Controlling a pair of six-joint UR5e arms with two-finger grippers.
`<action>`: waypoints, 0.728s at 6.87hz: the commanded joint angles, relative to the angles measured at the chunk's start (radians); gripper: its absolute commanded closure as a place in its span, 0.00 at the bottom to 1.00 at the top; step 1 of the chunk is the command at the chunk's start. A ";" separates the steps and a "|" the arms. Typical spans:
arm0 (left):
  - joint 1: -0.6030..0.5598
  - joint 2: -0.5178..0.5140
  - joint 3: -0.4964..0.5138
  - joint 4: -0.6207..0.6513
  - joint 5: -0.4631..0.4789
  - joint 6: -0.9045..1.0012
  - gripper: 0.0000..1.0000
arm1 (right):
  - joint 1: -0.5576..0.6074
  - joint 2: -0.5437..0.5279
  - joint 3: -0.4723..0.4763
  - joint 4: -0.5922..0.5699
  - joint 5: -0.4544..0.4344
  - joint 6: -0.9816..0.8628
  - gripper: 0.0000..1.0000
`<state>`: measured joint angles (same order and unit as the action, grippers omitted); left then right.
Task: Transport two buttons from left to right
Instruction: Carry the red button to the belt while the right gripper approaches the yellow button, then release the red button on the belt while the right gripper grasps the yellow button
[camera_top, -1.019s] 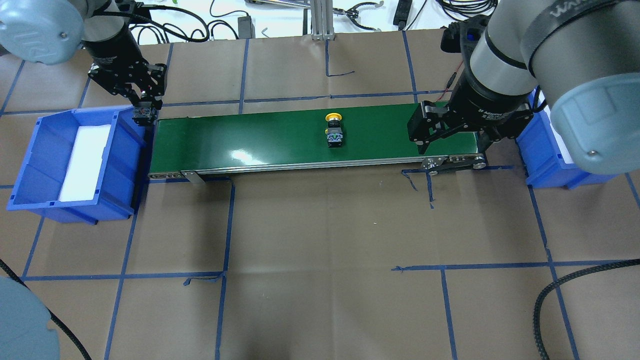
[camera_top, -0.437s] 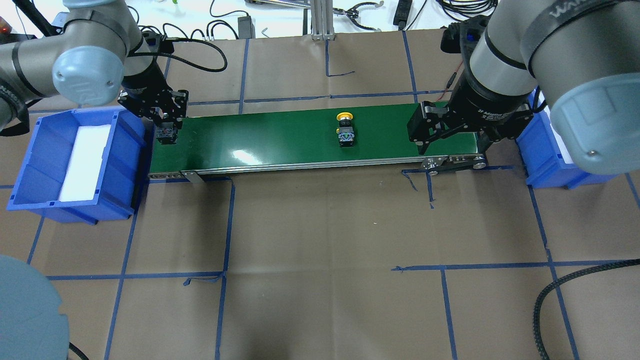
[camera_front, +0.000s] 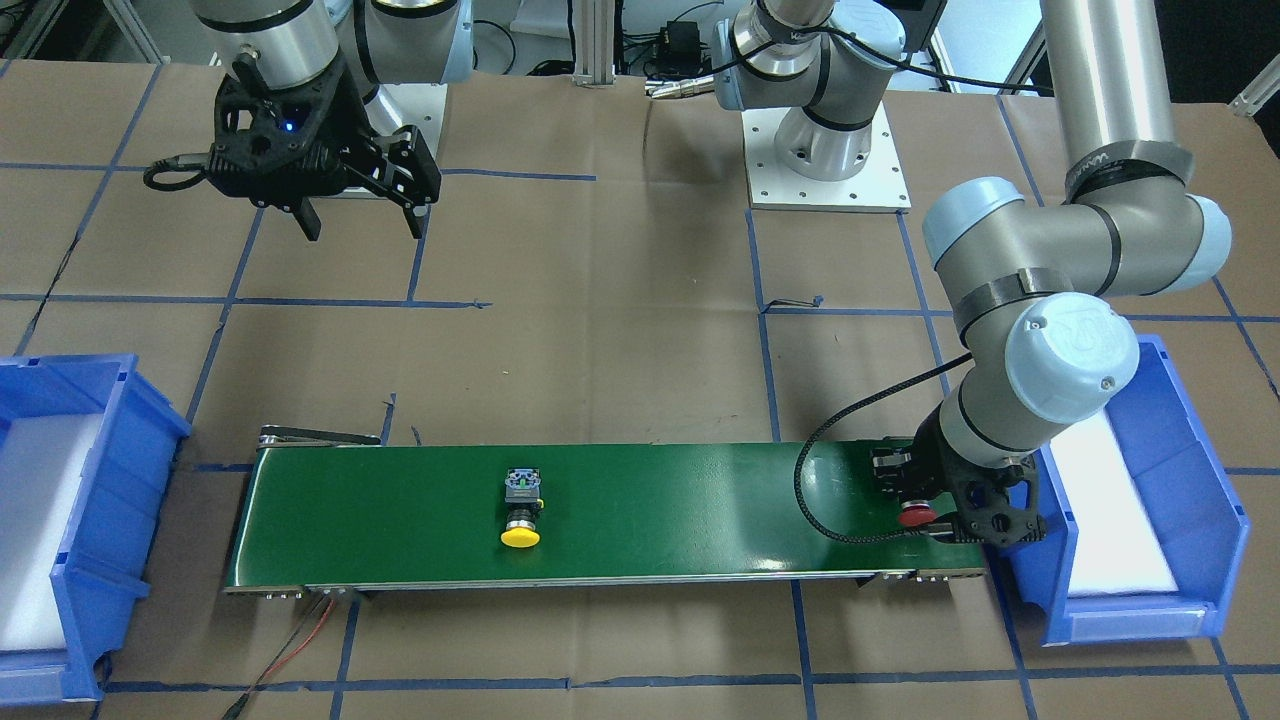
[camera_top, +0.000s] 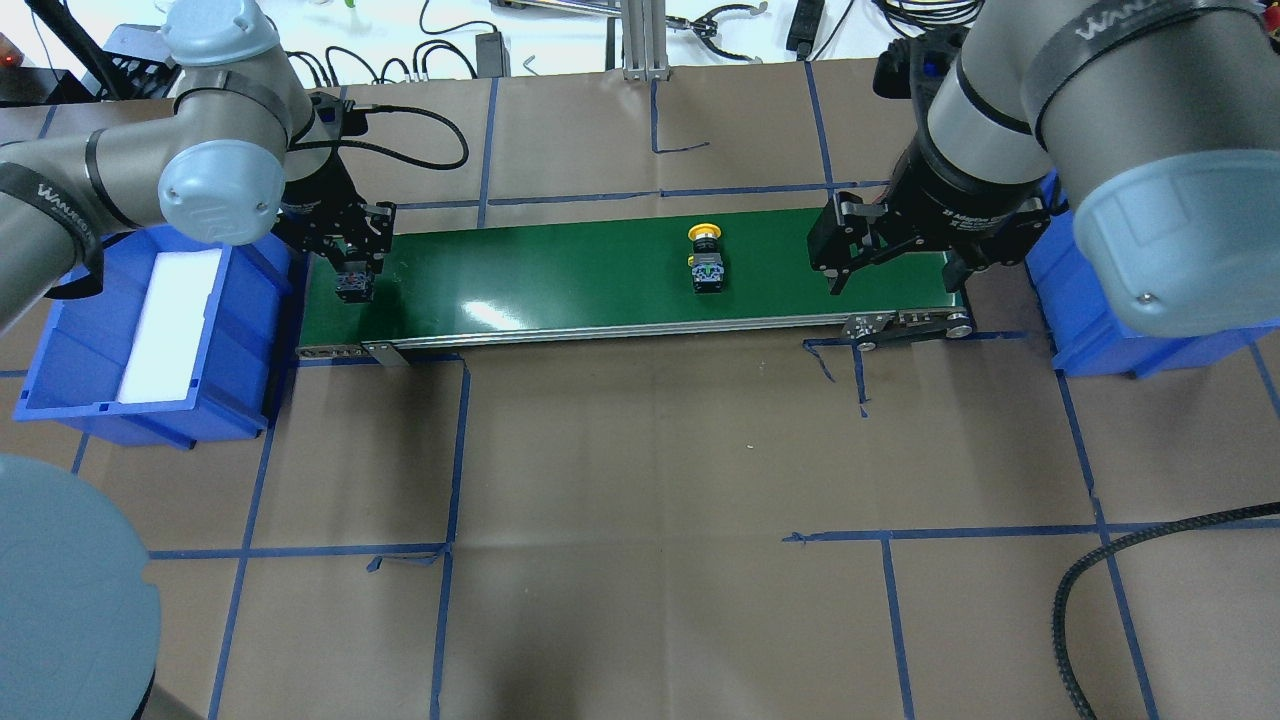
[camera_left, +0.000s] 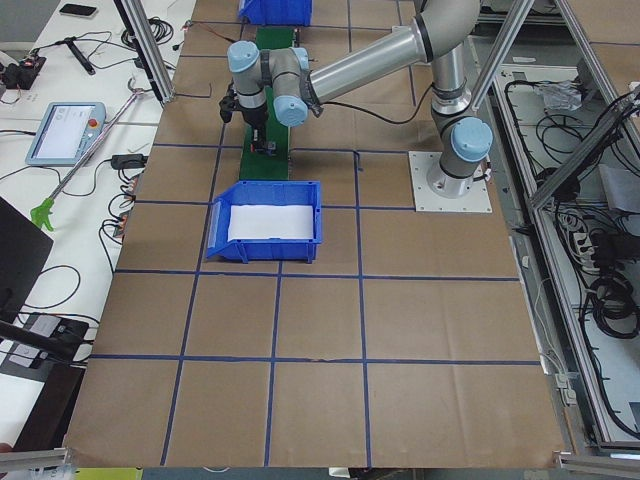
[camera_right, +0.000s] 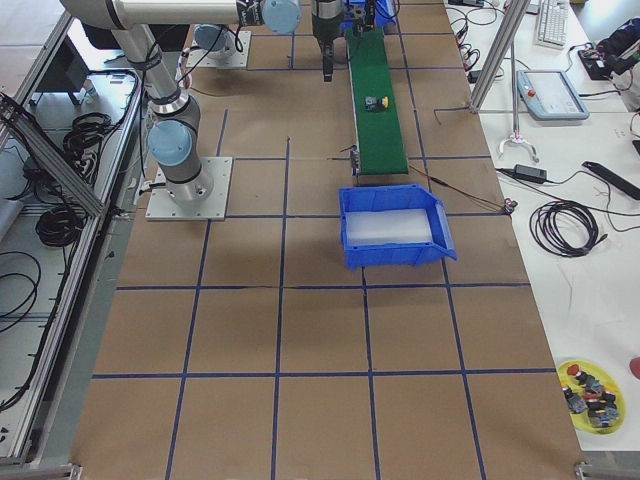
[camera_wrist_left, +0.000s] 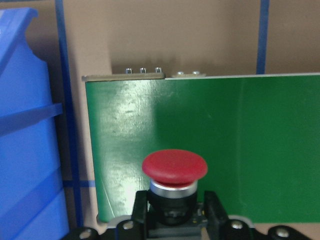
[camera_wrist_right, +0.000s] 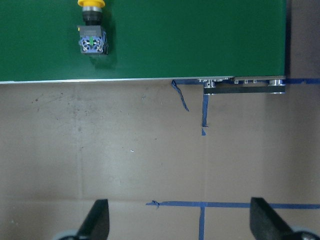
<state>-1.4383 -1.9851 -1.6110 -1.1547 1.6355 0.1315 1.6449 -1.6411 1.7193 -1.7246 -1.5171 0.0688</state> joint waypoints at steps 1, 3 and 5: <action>-0.002 -0.027 0.000 0.015 0.000 -0.001 0.94 | 0.000 0.076 0.010 -0.163 -0.009 0.000 0.00; -0.004 -0.030 -0.001 0.015 -0.003 -0.003 0.88 | -0.002 0.153 0.010 -0.176 -0.003 0.006 0.00; -0.004 -0.027 0.008 0.015 -0.040 -0.039 0.00 | -0.002 0.217 -0.003 -0.266 -0.009 0.009 0.00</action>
<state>-1.4416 -2.0138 -1.6099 -1.1398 1.6110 0.1161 1.6434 -1.4677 1.7197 -1.9245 -1.5265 0.0772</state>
